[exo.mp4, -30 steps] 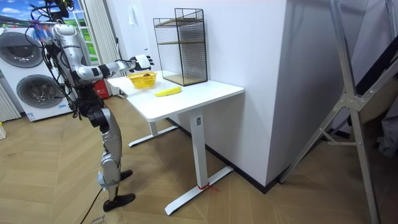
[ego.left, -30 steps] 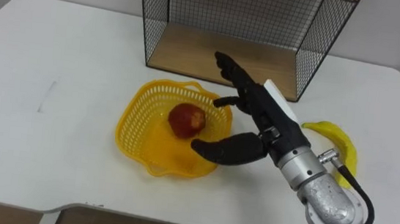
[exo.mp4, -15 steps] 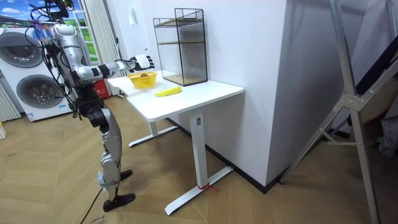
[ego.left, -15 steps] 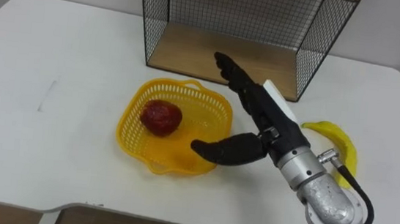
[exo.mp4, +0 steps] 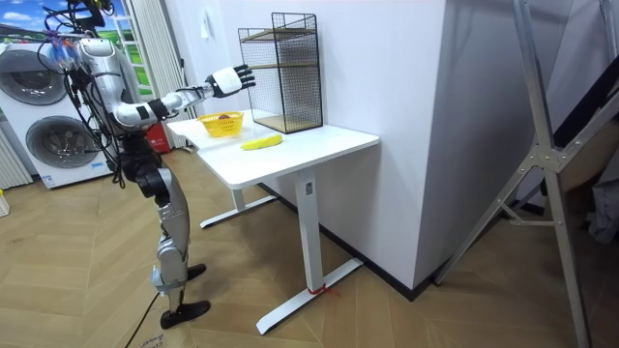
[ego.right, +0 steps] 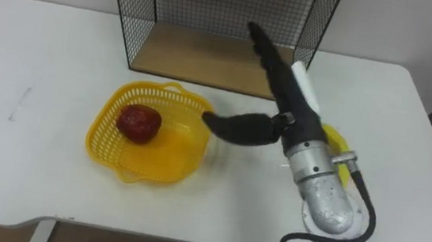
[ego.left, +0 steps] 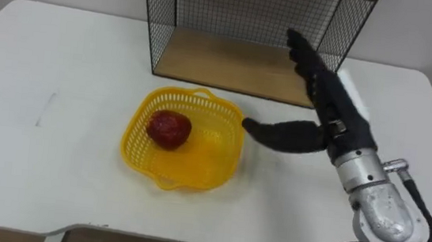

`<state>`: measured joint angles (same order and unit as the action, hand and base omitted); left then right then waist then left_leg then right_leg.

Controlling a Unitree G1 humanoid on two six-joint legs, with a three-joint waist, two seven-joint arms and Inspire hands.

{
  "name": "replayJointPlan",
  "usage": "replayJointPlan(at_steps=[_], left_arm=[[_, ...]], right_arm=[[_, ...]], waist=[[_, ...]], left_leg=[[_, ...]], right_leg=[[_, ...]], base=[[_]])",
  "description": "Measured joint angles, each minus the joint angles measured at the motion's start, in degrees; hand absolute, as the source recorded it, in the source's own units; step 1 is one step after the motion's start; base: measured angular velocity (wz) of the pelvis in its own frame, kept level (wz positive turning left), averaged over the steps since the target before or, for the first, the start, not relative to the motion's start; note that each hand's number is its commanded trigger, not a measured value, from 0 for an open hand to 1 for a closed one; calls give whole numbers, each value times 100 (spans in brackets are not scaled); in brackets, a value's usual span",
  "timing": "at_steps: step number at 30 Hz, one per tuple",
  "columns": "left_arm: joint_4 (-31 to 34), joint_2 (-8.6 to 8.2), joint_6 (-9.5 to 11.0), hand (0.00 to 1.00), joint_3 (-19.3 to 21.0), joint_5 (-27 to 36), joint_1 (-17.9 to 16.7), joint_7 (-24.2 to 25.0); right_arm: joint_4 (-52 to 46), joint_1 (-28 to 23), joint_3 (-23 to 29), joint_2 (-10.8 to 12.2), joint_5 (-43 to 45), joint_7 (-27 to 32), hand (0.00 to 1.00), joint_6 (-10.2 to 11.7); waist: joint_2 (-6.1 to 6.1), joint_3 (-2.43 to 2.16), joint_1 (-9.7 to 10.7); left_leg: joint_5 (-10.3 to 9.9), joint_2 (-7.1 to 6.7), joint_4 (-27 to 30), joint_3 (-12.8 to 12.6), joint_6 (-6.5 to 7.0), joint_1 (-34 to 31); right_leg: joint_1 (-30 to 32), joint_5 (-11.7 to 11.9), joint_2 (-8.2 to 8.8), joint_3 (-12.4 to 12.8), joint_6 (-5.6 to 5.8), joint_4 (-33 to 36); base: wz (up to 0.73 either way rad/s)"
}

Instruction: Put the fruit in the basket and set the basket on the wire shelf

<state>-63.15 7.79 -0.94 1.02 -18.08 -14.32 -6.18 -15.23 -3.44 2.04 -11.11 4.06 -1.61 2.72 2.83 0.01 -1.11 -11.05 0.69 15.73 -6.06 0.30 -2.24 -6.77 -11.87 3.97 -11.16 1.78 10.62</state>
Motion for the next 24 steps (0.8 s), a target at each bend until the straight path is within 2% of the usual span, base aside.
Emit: replayJointPlan(at_steps=[3,7,11,16,24], left_arm=[[36,-8,41,0,210,-4,-116,9],[75,2,45,0,256,-6,-243,8],[73,11,22,0,333,-2,-251,6],[106,10,-106,0,335,-12,-222,16],[296,10,-215,0,342,-55,-257,20]], right_arm=[[-1,-1,426,-30,41,422,0,77],[110,-2,763,-186,-300,1044,0,103],[386,-7,862,-253,-512,1482,0,103],[972,-55,899,-262,-331,1932,0,96],[1774,-55,1077,-288,-336,1968,0,23]], waist=[[7,-1,82],[40,6,193],[75,13,247],[121,9,277],[176,0,266]], left_leg=[[1,-2,-5,6,2,-1],[9,-10,-43,4,5,107],[9,-7,-52,-3,5,165],[14,-9,-58,-1,2,175],[15,-30,-42,-5,4,164]], right_leg=[[-8,0,2,-6,0,-2],[-53,-1,4,7,2,-8],[-89,-1,4,16,2,-6],[-87,-2,7,19,3,-11],[-101,-2,15,16,5,-100]], base=[[0],[0],[0],[0],[0]])
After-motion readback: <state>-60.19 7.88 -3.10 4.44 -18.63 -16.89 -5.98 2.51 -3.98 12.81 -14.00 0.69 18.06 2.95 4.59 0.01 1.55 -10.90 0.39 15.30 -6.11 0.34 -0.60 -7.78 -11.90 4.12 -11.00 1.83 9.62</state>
